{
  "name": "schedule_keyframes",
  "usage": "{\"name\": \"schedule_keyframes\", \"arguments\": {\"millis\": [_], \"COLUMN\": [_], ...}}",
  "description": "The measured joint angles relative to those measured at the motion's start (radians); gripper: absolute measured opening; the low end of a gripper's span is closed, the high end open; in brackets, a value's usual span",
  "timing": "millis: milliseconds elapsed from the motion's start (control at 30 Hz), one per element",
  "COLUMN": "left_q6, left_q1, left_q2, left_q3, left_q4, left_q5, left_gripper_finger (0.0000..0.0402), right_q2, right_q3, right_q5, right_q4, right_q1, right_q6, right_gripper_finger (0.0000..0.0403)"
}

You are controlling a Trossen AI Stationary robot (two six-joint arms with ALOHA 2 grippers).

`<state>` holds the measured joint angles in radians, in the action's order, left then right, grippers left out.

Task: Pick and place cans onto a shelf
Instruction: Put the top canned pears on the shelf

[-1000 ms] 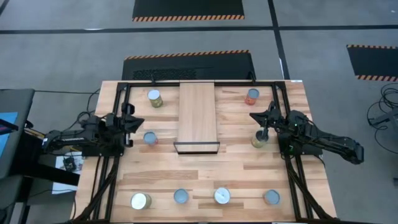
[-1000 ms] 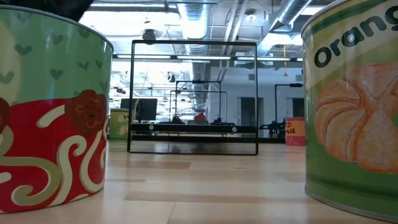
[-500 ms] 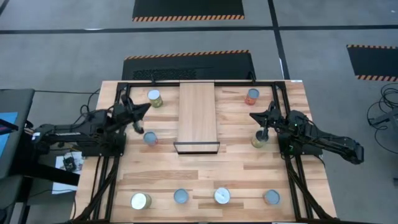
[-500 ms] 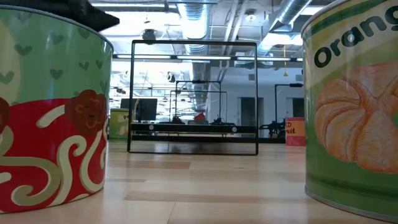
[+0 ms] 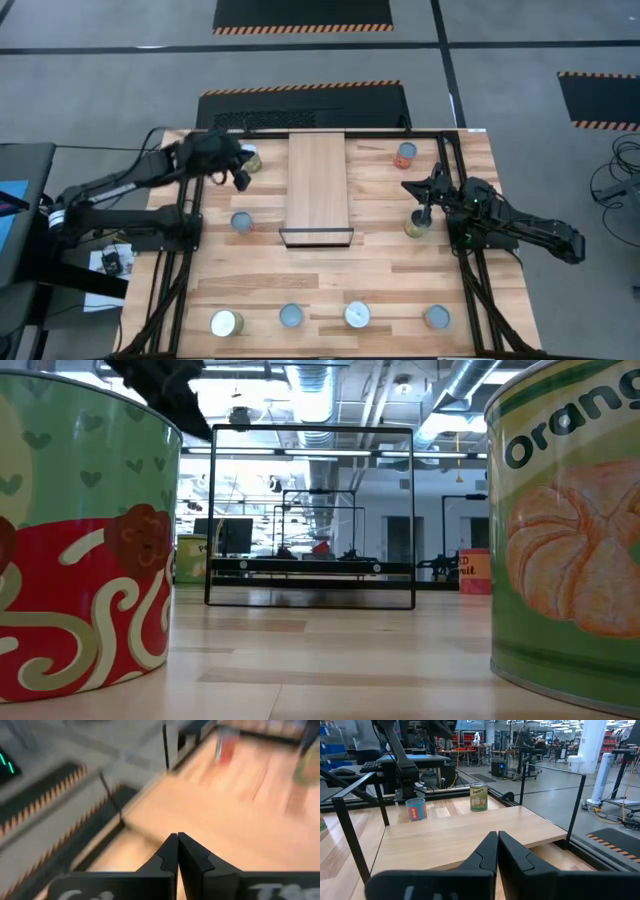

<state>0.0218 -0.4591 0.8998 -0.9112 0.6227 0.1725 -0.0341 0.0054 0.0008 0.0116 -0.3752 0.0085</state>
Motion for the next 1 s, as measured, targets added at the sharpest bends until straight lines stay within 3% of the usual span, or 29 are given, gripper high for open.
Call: {"name": "schedule_keyframes", "arguments": {"millis": [133, 300, 667, 1000], "left_q6": [-0.043, -0.113, -0.232, -0.266], "left_q1": [-0.096, -0.172, -0.268, -0.288], "left_q2": [0.165, 0.335, 0.561, 0.663], "left_q3": [-0.143, -0.237, -0.252, -0.251], "left_q4": [0.228, 0.369, 0.337, 0.303], "left_q5": [-0.045, -0.071, -0.063, -0.063], "left_gripper_finger": [0.0000, 0.0019, 0.0117, 0.0133], "right_q2": [0.000, 0.000, 0.000, 0.000], "right_q3": [0.000, 0.000, 0.000, 0.000], "right_q5": [0.000, 0.000, 0.000, 0.000], "right_q4": [0.000, 0.000, 0.000, 0.000], "right_q1": [0.000, 0.000, 0.000, 0.000], "right_q6": [0.000, 0.000, 0.000, 0.000], "right_gripper_finger": [0.0037, 0.0037, 0.0037, 0.0037]}}
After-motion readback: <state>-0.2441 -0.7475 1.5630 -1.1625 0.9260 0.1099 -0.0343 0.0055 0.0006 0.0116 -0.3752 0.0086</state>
